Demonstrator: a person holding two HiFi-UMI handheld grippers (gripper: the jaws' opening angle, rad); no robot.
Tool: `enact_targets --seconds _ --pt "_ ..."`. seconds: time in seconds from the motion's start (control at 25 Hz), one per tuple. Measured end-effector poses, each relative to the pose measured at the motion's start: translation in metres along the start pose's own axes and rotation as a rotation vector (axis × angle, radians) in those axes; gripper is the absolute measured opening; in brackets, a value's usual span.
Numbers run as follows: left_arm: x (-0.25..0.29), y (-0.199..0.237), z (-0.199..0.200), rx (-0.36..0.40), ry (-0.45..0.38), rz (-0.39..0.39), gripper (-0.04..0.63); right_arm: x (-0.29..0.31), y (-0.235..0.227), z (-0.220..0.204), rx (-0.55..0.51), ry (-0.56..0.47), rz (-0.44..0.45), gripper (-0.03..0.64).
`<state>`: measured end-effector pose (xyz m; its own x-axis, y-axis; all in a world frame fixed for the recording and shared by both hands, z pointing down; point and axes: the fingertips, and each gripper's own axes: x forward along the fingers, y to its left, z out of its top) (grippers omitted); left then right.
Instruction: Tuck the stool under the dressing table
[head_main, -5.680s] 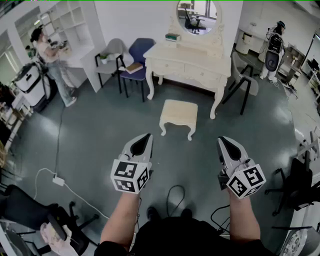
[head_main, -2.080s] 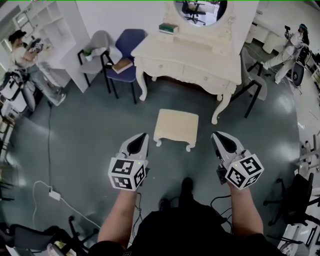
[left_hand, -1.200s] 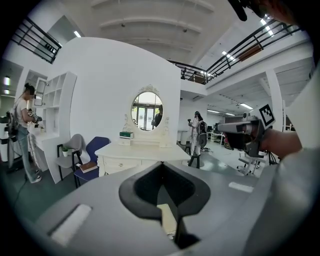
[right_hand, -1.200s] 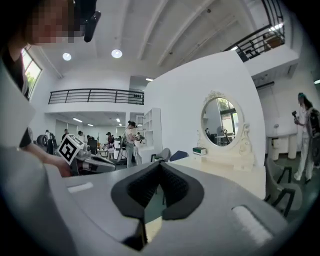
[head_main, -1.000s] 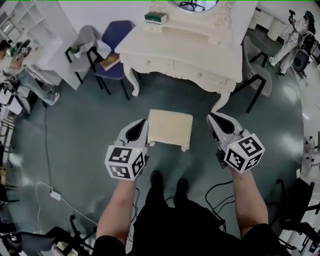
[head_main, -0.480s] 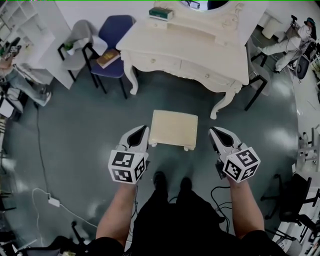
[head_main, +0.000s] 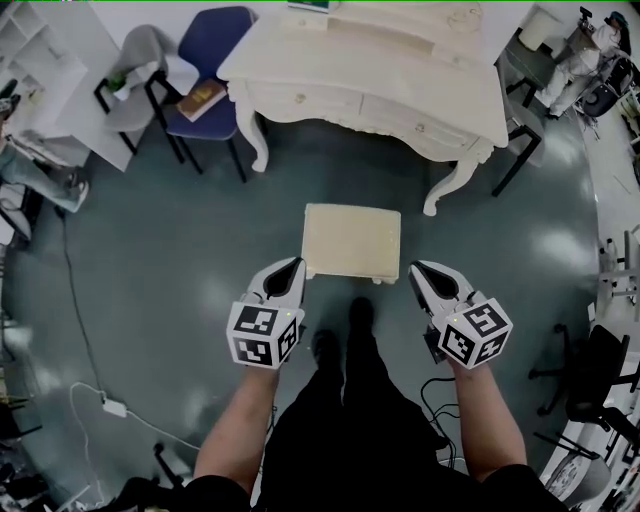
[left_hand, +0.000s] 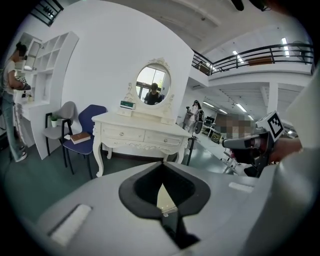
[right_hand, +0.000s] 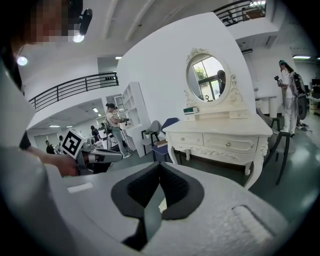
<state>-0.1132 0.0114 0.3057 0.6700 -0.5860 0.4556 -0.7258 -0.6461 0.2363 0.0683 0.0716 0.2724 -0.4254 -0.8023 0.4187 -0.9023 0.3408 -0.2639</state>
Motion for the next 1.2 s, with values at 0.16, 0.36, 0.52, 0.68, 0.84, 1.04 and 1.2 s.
enact_targets --seconds 0.16,0.36,0.52,0.68,0.84,1.04,1.2 --pt "0.027 0.003 -0.019 -0.002 0.051 -0.003 0.020 0.018 -0.019 -0.023 0.031 0.028 0.001 0.021" --pt "0.053 0.007 -0.052 -0.025 0.116 -0.012 0.020 0.039 -0.031 -0.058 0.062 0.073 0.017 0.049" --pt "0.071 0.013 -0.080 -0.041 0.169 -0.012 0.020 0.056 -0.044 -0.087 0.088 0.112 0.018 0.071" --pt "0.091 0.022 -0.110 -0.038 0.229 -0.013 0.020 0.074 -0.059 -0.116 0.111 0.155 0.022 0.085" --pt "0.109 0.033 -0.136 -0.049 0.264 -0.009 0.023 0.092 -0.073 -0.143 0.126 0.186 0.018 0.099" --pt "0.130 0.040 -0.173 -0.075 0.317 -0.025 0.048 0.110 -0.089 -0.181 0.159 0.233 0.014 0.124" --pt "0.149 0.045 -0.203 -0.082 0.354 -0.025 0.060 0.123 -0.103 -0.220 0.177 0.288 0.006 0.145"
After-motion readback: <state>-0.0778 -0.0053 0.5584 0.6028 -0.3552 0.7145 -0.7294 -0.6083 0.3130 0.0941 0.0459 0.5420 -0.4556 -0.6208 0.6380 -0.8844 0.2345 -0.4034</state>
